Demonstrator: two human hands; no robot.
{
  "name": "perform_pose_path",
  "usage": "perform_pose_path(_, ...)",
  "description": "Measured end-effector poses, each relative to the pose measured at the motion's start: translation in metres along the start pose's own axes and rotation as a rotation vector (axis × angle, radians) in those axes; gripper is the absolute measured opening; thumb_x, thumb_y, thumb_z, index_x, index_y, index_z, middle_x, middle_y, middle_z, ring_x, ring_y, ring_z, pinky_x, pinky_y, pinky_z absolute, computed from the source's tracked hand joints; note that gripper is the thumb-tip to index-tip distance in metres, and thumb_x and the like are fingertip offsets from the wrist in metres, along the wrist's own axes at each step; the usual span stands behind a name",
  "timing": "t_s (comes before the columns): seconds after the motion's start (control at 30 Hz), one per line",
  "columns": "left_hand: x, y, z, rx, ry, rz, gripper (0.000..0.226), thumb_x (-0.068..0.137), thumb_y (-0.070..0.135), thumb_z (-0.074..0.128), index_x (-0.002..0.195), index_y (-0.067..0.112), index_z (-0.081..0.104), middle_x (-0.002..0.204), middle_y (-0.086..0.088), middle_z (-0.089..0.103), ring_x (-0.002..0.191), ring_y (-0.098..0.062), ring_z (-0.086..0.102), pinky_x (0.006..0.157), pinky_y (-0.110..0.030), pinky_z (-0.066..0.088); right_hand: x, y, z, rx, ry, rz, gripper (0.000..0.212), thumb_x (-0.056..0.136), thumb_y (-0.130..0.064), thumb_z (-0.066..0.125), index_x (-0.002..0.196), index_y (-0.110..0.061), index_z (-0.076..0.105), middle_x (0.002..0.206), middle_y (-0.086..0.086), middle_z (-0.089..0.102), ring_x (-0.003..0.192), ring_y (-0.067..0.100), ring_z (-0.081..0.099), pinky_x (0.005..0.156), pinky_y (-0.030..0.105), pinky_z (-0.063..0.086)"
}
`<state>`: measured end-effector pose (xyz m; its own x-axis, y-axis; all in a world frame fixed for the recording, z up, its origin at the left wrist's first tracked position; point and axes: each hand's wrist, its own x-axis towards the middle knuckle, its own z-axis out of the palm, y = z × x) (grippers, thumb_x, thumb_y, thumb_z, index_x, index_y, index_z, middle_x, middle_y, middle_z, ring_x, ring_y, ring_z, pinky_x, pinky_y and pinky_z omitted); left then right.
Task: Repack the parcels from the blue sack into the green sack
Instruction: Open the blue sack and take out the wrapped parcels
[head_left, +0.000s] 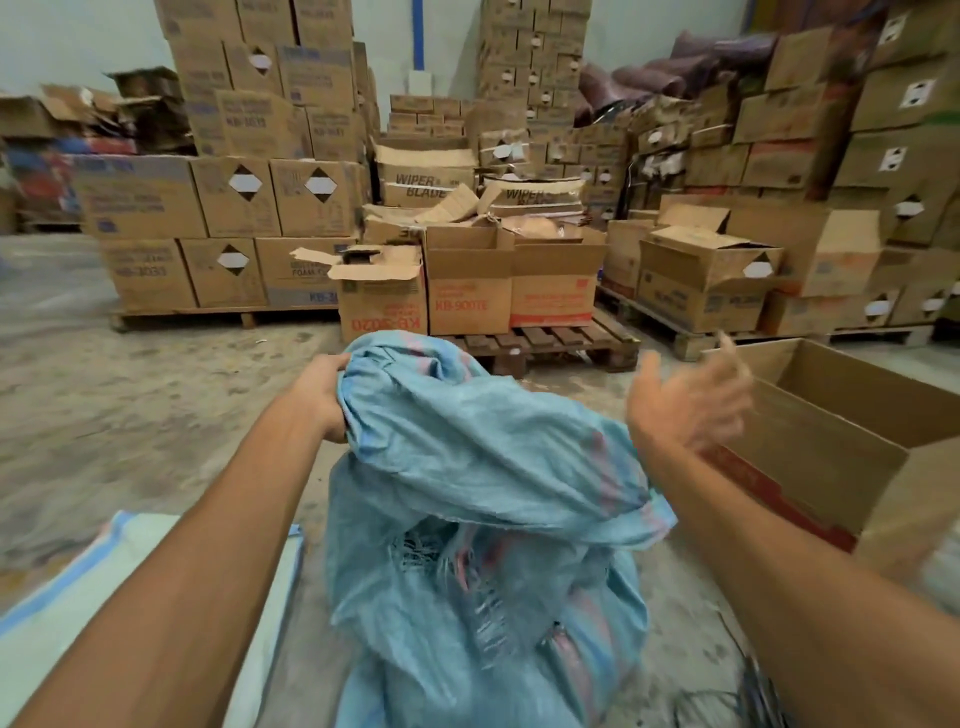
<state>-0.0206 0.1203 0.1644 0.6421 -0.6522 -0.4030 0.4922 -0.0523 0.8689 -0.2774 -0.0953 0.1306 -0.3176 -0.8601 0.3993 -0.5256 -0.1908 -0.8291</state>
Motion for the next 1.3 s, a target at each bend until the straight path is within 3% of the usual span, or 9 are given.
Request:
perform_pose_path(0.1,-0.006,0.006,-0.004,0.065,-0.186,-0.006,0.033,0.087,0.03,0.058,0.103,0.005,0.071,0.105,-0.018,0.071,0.097,-0.032,0.069,0.101,-0.041,0.046,-0.013,-0.022,0.003,-0.452,-0.575,-0.72,0.119,0.066,-0.072,0.067,0.154,-0.039,-0.006,0.165,0.011,-0.009,0.152,0.036,-0.005,0.118,0.063,0.005)
perform_pose_path(0.2,-0.014,-0.001,-0.01,0.153,-0.28,0.037,0.029,0.081,0.029,0.064,0.093,0.004,0.07,0.091,-0.018,0.072,0.086,-0.03,0.07,0.098,-0.041,0.047,-0.039,0.006,0.038,-0.631,-1.12,-0.683,0.131,0.068,-0.061,0.075,0.148,-0.046,-0.028,0.165,0.007,-0.013,0.152,0.037,-0.009,0.115,0.067,-0.006)
perform_pose_path(0.33,-0.02,0.002,-0.029,0.255,-0.261,0.009,0.052,0.074,0.052,0.076,0.103,0.009,0.073,0.105,-0.015,0.072,0.094,-0.03,0.067,0.1,-0.044,0.047,-0.088,0.03,0.048,-0.36,-1.368,-0.487,0.065,0.078,-0.031,0.069,0.14,-0.018,0.053,0.118,0.001,0.064,0.115,0.021,0.06,0.092,0.031,0.046)
perform_pose_path(0.5,-0.009,0.008,-0.037,0.988,0.188,0.062,0.138,0.047,0.056,0.093,0.155,0.017,0.017,0.153,-0.018,0.035,0.132,-0.036,0.046,0.107,-0.051,0.043,-0.104,0.016,0.07,0.081,-1.227,0.15,0.013,0.081,-0.006,0.052,0.079,0.0,0.064,0.076,0.013,0.064,0.063,0.022,0.058,0.055,0.03,0.05)
perform_pose_path(0.63,-0.003,0.004,-0.023,1.369,0.839,0.375,0.115,0.079,0.032,0.078,0.156,0.029,-0.008,0.146,-0.026,0.03,0.127,-0.04,0.038,0.097,-0.055,0.042,-0.064,-0.021,0.102,0.289,-1.035,0.29,0.038,0.076,-0.017,0.047,0.105,-0.003,0.066,0.111,0.017,0.07,0.092,0.029,0.068,0.088,0.049,0.058)
perform_pose_path(0.8,-0.015,-0.008,0.015,0.847,0.142,0.063,0.057,0.092,0.059,0.055,0.119,0.009,0.055,0.118,-0.019,0.06,0.101,-0.034,0.059,0.075,-0.032,0.055,-0.046,-0.058,0.089,0.367,-1.01,0.51,0.04,0.086,-0.008,0.035,0.11,0.002,0.065,0.103,0.02,0.071,0.082,0.032,0.069,0.066,0.043,0.061)
perform_pose_path(0.93,0.031,-0.076,-0.037,0.753,0.133,0.023,0.07,0.081,0.024,0.075,0.137,-0.007,0.046,0.126,-0.023,0.058,0.112,-0.036,0.061,0.093,-0.039,0.049,-0.051,-0.056,0.06,0.238,-1.245,0.438,0.035,0.089,-0.004,0.037,0.061,-0.005,0.06,0.063,0.011,0.063,0.059,0.026,0.061,0.059,0.03,0.054)
perform_pose_path(1.17,0.047,-0.088,-0.177,0.171,0.308,-0.18,0.031,0.1,0.021,0.038,0.089,0.002,0.06,0.073,-0.021,0.068,0.061,-0.033,0.067,0.062,-0.043,0.058,0.07,0.088,0.04,-0.013,-1.114,0.409,0.016,0.076,-0.012,0.06,0.09,-0.011,0.068,0.102,0.011,0.07,0.108,0.036,0.065,0.088,0.05,0.056)
perform_pose_path(1.3,0.052,-0.079,-0.151,0.11,0.279,-0.173,0.033,0.087,0.027,0.049,0.076,0.002,0.067,0.072,-0.018,0.068,0.062,-0.031,0.067,0.067,-0.036,0.056,0.026,0.059,0.008,-0.128,-1.008,0.472,0.009,0.074,-0.008,0.055,0.082,-0.01,0.053,0.074,0.012,0.055,0.069,0.028,0.055,0.07,0.037,0.046)
